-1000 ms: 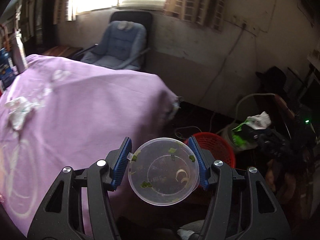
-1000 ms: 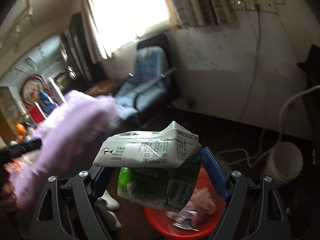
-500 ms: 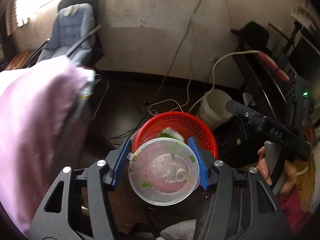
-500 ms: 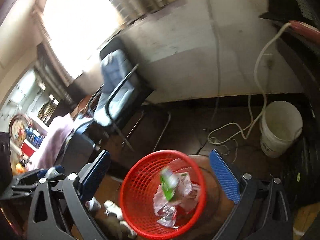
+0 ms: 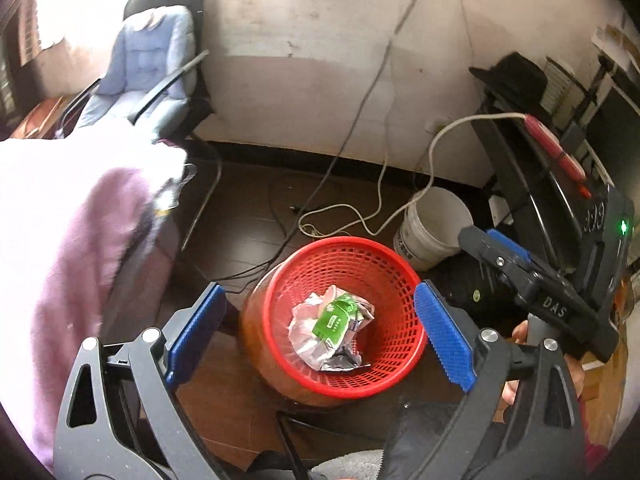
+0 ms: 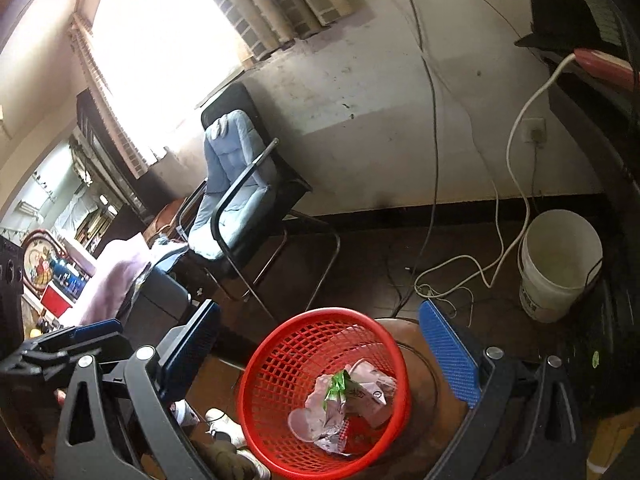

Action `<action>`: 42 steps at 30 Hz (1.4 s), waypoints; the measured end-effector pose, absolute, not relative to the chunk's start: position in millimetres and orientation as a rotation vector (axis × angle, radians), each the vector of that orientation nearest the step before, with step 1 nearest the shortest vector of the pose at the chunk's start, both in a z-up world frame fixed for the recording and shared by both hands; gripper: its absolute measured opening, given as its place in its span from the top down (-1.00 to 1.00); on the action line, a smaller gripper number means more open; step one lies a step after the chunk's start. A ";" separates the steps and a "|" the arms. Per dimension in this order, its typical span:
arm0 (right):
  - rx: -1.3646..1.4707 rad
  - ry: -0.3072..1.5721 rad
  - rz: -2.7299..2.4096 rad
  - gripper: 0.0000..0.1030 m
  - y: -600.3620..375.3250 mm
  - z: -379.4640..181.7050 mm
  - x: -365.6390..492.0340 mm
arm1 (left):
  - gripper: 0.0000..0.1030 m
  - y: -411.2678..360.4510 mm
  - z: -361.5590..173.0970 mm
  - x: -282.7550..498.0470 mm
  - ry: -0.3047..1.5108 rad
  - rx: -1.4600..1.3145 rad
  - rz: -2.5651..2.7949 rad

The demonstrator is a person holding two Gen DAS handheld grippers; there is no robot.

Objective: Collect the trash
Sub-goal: 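Open both grippers above the red basket to drop lid and carton, then move both grippers back over the table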

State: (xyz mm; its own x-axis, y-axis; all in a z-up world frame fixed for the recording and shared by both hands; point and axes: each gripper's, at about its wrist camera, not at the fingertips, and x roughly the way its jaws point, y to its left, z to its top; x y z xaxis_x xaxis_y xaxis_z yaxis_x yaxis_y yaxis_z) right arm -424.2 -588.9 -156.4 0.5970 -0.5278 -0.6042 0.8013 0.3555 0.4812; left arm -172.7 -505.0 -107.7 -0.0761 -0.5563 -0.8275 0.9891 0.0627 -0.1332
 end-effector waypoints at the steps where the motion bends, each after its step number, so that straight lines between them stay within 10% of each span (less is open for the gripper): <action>1: 0.829 0.378 -0.877 -0.89 -586.9 -154.4 -420.6 | -0.78 -501.8 -105.5 -167.6 0.888 0.636 -1.427; 42: 0.440 0.502 -0.380 -0.89 -406.7 -33.7 -202.0 | -0.87 -158.7 -9.8 102.5 0.697 0.308 -0.583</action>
